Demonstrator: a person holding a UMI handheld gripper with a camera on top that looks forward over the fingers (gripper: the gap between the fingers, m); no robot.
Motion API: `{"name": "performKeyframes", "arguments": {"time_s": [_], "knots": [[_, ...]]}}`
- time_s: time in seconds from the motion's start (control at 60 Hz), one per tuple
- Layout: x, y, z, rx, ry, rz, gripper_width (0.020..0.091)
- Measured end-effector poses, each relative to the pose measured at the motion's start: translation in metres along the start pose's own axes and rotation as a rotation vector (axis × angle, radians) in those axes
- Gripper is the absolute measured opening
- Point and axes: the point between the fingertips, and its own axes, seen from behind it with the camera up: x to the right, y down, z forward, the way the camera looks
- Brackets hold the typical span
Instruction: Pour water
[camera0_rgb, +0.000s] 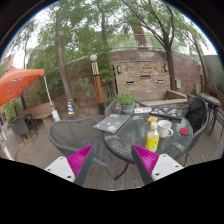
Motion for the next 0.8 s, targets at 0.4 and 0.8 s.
{"name": "performKeyframes", "arguments": {"time_s": [0.4,0.8], "knots": [[0.032,0.023,-0.001,-0.01,0.185,0.078,0.0838],[0.206,0.039,0.091,0.083,0.307,0.005,0.0818]]}}
